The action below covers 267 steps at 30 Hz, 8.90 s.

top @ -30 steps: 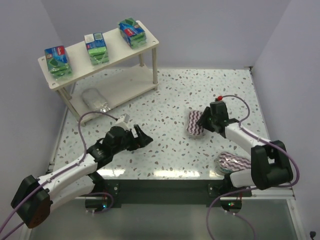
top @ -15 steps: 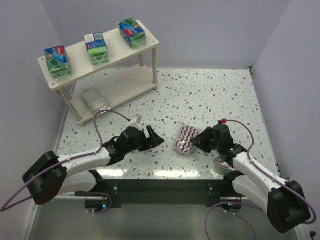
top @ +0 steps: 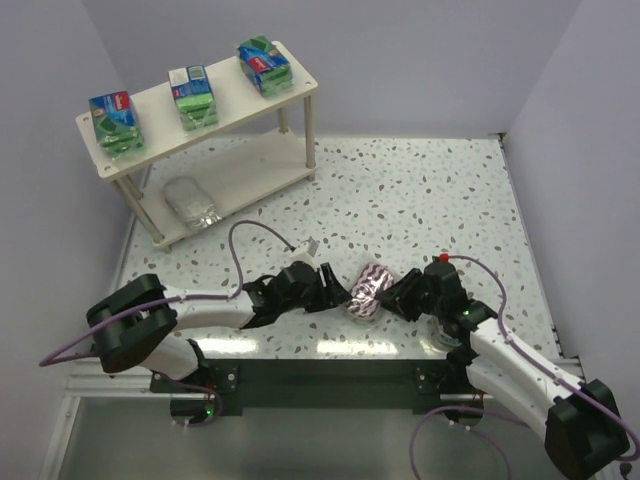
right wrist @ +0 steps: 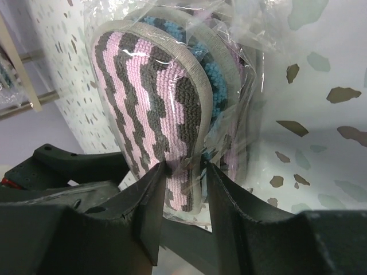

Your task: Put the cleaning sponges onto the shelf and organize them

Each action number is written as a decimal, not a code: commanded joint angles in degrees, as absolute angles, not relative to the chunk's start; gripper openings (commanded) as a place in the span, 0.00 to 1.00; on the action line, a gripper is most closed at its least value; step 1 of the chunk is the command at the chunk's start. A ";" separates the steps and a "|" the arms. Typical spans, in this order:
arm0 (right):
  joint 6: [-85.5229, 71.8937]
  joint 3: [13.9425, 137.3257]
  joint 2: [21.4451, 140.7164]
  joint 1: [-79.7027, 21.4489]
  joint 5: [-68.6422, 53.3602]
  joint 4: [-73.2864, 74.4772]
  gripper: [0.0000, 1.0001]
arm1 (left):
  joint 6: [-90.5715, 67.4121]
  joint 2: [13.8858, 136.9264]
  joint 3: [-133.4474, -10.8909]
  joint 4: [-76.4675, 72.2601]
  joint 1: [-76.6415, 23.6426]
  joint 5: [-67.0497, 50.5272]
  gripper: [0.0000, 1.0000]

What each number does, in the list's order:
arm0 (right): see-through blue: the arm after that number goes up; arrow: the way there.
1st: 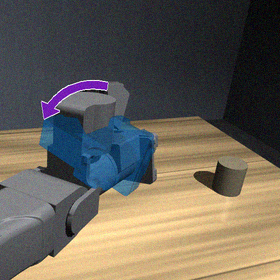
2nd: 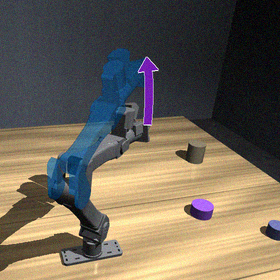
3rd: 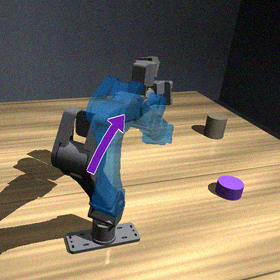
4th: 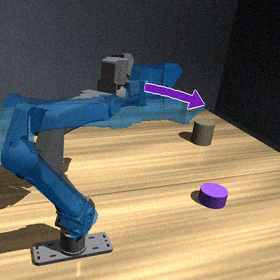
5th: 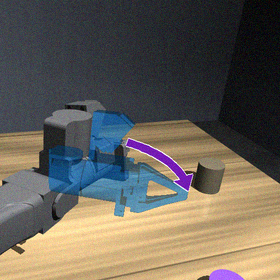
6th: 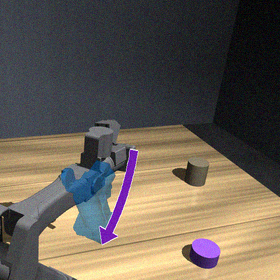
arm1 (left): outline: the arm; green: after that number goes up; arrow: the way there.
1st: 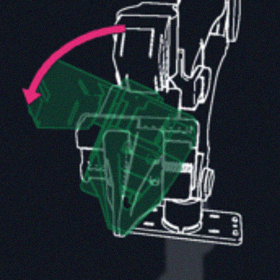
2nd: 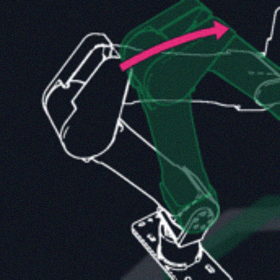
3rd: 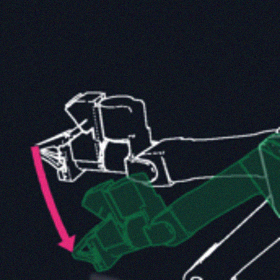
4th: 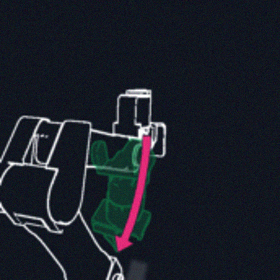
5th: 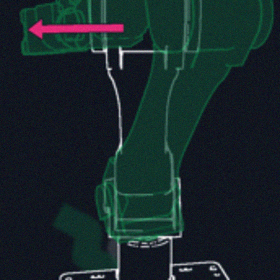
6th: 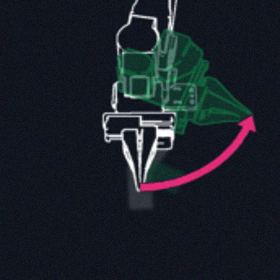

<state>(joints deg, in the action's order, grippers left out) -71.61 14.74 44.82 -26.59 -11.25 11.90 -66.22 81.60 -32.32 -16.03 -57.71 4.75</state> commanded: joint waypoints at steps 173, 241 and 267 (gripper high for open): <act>-59.62 33.57 63.99 -18.81 20.31 46.86 0.78 | -61.26 54.32 -22.41 -13.19 -48.69 -17.40 0.86; -37.71 46.58 44.91 -38.15 -5.45 42.45 0.98 | -33.40 90.79 -48.61 -7.82 -39.11 -15.63 0.63; -37.88 47.81 44.74 -38.14 -4.05 44.47 0.98 | -37.44 91.15 -43.33 -10.99 -38.94 -16.27 0.00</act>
